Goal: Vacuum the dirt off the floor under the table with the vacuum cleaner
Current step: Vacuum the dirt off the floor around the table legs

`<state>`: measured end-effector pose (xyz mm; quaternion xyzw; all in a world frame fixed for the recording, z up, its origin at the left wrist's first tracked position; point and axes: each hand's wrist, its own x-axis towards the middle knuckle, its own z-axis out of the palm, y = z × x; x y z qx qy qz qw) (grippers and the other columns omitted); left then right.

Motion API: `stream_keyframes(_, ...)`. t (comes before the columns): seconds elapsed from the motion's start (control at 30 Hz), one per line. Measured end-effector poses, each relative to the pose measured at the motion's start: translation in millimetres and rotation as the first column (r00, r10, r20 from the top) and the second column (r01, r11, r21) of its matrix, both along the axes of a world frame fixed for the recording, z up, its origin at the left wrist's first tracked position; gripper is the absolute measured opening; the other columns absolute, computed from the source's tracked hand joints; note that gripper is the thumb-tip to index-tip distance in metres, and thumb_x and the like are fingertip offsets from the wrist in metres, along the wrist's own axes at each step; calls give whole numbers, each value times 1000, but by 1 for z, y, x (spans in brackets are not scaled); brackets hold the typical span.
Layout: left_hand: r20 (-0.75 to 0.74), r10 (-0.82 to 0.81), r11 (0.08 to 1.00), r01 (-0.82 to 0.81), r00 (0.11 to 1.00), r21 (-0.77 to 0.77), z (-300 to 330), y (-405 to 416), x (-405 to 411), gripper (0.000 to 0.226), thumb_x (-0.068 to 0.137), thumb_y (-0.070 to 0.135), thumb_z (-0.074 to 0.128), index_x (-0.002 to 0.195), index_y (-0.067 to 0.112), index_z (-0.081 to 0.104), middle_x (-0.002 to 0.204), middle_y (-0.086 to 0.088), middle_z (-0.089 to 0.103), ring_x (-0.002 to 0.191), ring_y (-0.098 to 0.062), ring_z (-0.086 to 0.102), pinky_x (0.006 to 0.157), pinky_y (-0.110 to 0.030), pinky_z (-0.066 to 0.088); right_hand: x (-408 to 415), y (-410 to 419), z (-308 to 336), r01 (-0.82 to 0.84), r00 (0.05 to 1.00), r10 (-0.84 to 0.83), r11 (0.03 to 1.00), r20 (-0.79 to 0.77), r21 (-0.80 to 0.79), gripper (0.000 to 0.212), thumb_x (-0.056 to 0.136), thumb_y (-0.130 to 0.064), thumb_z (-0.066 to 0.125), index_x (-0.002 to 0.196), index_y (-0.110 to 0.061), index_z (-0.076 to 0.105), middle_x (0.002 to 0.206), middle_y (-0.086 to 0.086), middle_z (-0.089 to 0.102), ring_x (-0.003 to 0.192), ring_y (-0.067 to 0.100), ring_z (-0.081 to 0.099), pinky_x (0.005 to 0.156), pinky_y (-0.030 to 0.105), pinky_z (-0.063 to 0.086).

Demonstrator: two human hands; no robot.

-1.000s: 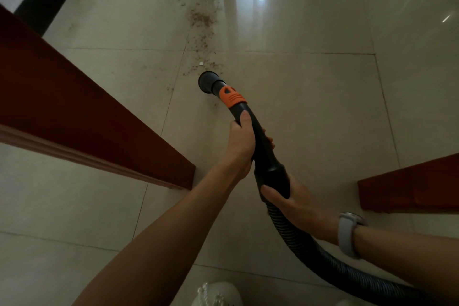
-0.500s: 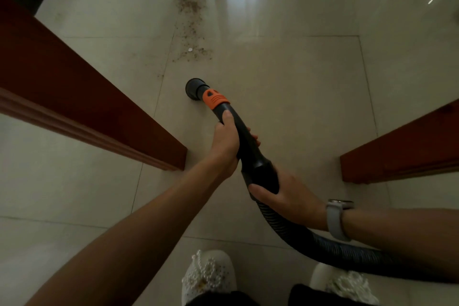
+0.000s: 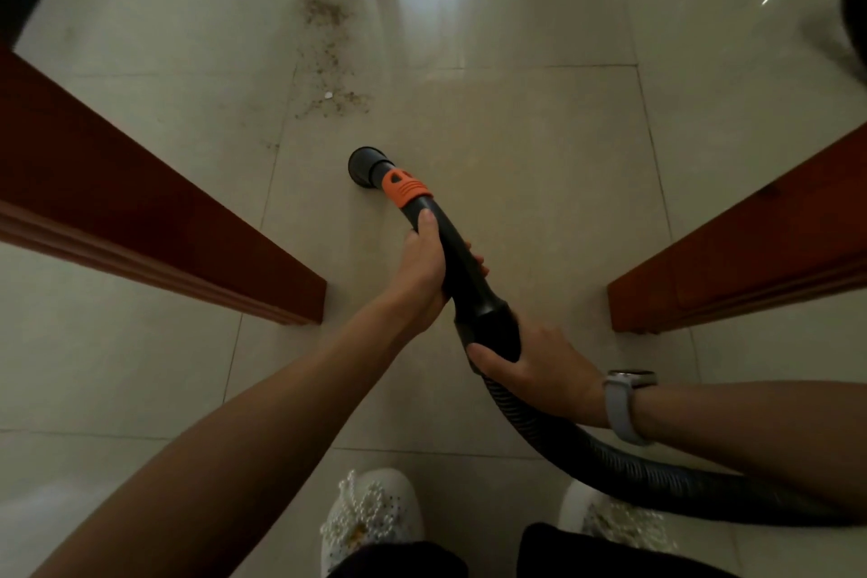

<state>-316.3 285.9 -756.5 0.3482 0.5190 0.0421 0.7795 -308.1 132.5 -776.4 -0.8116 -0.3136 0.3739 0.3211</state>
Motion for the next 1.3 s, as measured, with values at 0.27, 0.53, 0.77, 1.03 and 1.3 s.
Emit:
stream_keyframes(0.27,42,-84,996,83,996,31,3,12,31,49,101,41,33,132,3,31,83,-13,51,64,-25,55,58,-38,50,14,16,-7,160,986,-160,987,36,2,32,83,-47,59,102,-22,53,80,-10,57,71,5,55,56,18,39)
stream_keyframes(0.53,96,-132,989,138,987,-54,3,6,30,45,102,37,34,130,3,31,85,-15,51,67,-27,56,63,-40,51,15,2,-2,184,982,-183,983,-33,18,38,81,-52,59,105,-24,53,89,-7,62,80,9,60,64,21,46)
stream_keyframes(0.77,133,-173,983,179,976,-38,-4,12,20,32,103,34,33,119,7,34,90,-16,57,74,-29,61,74,-44,53,17,1,-2,110,993,-111,994,-28,-28,30,85,-41,61,105,-20,55,90,-1,63,82,15,60,71,32,50)
stream_keyframes(1.03,29,-263,951,254,964,174,-5,36,30,29,103,36,31,112,11,44,93,-9,64,92,-23,61,80,-36,51,21,27,0,297,941,-292,955,-171,0,40,83,-38,66,112,-18,47,93,1,61,84,18,62,69,30,50)
stream_keyframes(1.3,-147,-402,818,427,904,385,-13,48,14,47,99,41,40,137,13,41,111,-2,58,100,-18,58,88,-34,47,33,43,0,418,902,-406,907,-147,55,38,83,-38,68,104,-17,44,87,5,62,69,17,62,54,23,46)
